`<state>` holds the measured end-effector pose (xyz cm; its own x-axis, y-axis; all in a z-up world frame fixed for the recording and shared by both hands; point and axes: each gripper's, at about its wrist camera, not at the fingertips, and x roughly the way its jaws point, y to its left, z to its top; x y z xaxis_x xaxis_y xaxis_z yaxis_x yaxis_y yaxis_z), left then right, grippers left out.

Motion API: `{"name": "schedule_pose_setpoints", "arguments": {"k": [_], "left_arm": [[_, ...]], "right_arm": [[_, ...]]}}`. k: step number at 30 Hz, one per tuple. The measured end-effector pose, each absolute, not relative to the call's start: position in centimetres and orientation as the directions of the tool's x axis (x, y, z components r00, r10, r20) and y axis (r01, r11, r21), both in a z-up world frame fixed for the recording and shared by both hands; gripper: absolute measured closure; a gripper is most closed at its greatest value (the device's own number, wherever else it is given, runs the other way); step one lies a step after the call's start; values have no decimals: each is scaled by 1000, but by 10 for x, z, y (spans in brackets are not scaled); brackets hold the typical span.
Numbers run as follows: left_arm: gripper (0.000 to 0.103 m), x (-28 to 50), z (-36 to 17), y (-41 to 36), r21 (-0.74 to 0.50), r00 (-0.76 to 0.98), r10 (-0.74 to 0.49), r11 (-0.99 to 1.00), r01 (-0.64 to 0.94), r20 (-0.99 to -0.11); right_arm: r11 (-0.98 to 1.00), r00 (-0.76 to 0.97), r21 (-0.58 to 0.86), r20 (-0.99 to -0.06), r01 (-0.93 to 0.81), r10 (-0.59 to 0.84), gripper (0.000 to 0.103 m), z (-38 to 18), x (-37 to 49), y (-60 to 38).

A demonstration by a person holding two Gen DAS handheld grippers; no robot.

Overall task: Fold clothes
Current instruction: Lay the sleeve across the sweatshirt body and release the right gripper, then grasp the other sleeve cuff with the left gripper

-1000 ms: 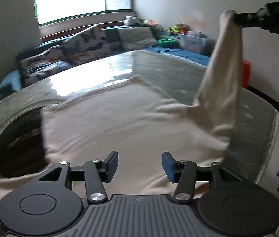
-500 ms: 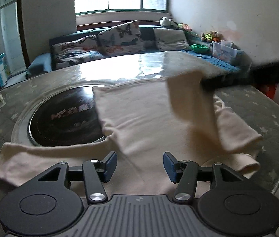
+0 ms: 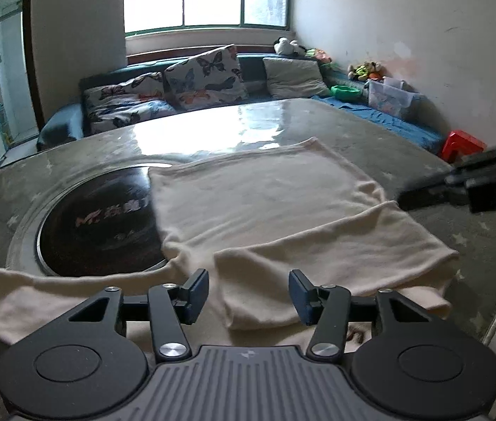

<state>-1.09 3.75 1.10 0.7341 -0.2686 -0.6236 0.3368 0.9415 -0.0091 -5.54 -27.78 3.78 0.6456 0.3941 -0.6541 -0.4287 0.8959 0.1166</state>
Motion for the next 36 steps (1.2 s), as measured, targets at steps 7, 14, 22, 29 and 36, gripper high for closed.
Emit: {"name": "schedule_pose_setpoints", "arguments": {"k": [7,14,22,29,36], "left_arm": [[71,-1,0,24,-3,708,-283,930,369,-647],[83,0,-8,30,27,693,-234,939,343,-682],[82,4,4,22,25,720,-246,939,343,-649],[81,21,-11,21,18,687,-231,942,335,-689],[80,28,-5,31,-25,699,-255,947,321,-668]], "right_arm": [[928,610,131,-720,-348,330,88,1,-62,-316],[930,611,133,-720,-343,329,88,-5,-62,-326],[928,647,93,-692,-361,321,88,-7,-30,-308],[929,644,99,-694,-356,321,89,-15,-21,-309],[931,648,112,-689,-346,324,88,-13,-19,-305]]}}
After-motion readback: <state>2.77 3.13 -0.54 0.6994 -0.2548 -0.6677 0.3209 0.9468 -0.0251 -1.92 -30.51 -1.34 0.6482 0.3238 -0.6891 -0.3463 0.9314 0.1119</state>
